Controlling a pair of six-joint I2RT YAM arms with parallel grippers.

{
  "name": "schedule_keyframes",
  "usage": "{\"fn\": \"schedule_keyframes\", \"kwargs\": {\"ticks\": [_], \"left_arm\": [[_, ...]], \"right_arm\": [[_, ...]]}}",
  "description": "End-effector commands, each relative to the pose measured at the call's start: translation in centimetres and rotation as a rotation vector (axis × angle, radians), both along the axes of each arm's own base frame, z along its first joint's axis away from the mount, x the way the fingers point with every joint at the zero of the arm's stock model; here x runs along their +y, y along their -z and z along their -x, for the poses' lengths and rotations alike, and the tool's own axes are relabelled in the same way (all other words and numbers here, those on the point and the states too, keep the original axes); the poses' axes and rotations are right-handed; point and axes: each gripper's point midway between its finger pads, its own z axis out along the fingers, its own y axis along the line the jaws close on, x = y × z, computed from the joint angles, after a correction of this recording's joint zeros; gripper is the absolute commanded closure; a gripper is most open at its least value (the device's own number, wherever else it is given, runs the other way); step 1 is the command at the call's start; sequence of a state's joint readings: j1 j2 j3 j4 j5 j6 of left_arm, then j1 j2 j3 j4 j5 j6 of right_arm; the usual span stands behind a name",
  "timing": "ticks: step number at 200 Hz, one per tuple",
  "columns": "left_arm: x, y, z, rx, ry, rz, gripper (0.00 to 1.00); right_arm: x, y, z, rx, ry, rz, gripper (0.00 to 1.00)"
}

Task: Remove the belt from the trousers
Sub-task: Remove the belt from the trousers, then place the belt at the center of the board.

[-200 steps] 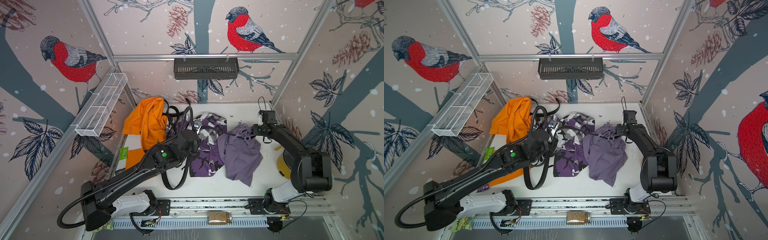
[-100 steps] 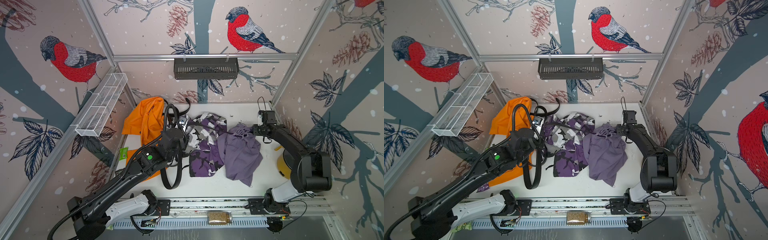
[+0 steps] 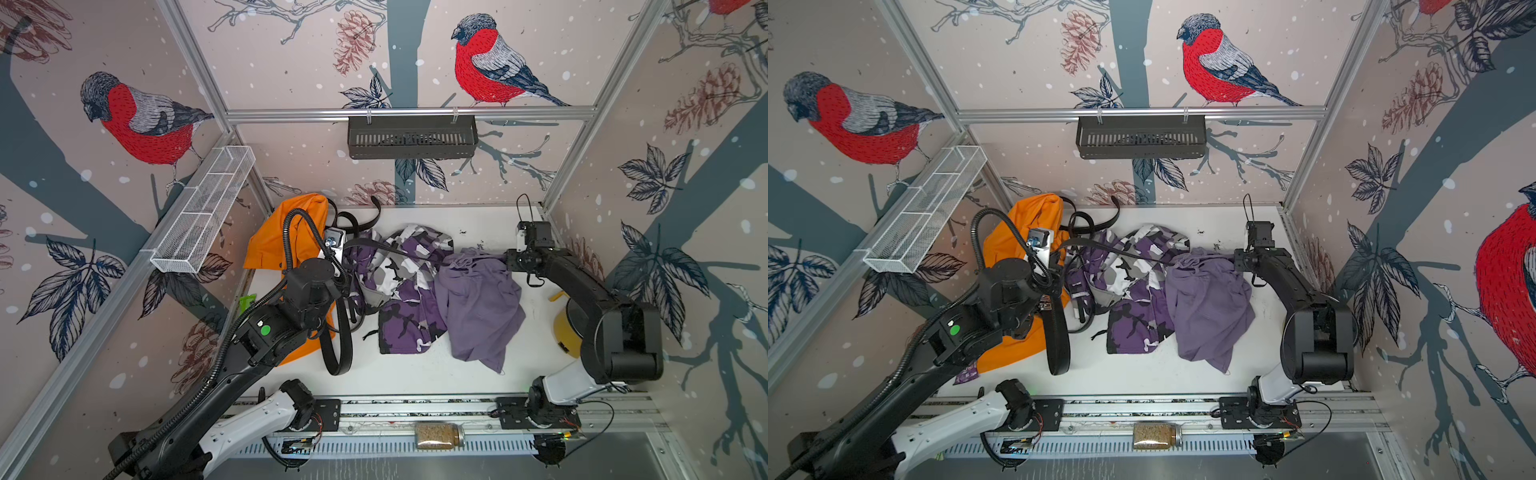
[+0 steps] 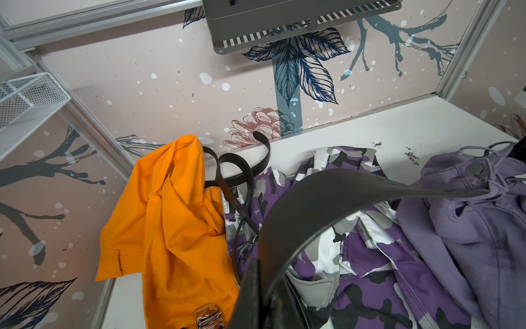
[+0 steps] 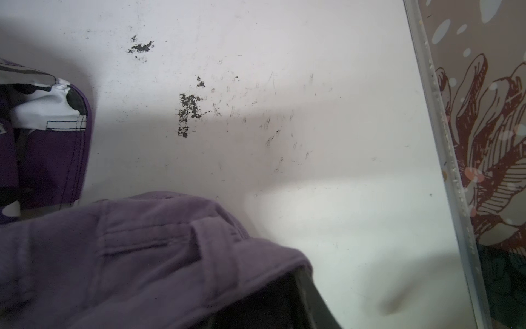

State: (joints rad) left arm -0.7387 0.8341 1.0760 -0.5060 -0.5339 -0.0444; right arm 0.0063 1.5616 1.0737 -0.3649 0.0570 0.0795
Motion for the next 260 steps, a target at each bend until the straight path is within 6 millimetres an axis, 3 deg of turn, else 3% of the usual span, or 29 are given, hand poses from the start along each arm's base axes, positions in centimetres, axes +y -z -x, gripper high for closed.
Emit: {"fn": "schedule_keyframes", "kwargs": {"ticks": [1,91,148,183,229,260], "left_arm": [[2.1,-2.0,0.3,-0.066,-0.083,0.024,1.00],[4.6,-5.6,2.0,-0.166,-0.123,0.028,1.00],[7.6,-8.4,3.5,-0.243,-0.210,0.016,1.00],[8.4,-8.4,3.7,-0.251,-0.240,0.004,1.00],[10.6,-10.0,4.9,-0.303,-0.310,0.001,1.00],[10.9,-10.2,5.2,-0.305,-0.314,-0.006,1.00]], "right_arm": [[-0.4,0.0,0.0,0.005,0.009,0.013,0.64],[-0.5,1.9,0.1,0.054,0.013,0.012,0.65],[-2.9,3.0,0.4,0.091,0.086,0.035,0.65],[-4.0,3.6,0.6,0.111,0.117,0.044,0.65],[-5.3,3.8,0.9,0.124,0.149,0.063,0.66],[-5.0,3.7,0.7,0.122,0.141,0.050,0.66]]}}
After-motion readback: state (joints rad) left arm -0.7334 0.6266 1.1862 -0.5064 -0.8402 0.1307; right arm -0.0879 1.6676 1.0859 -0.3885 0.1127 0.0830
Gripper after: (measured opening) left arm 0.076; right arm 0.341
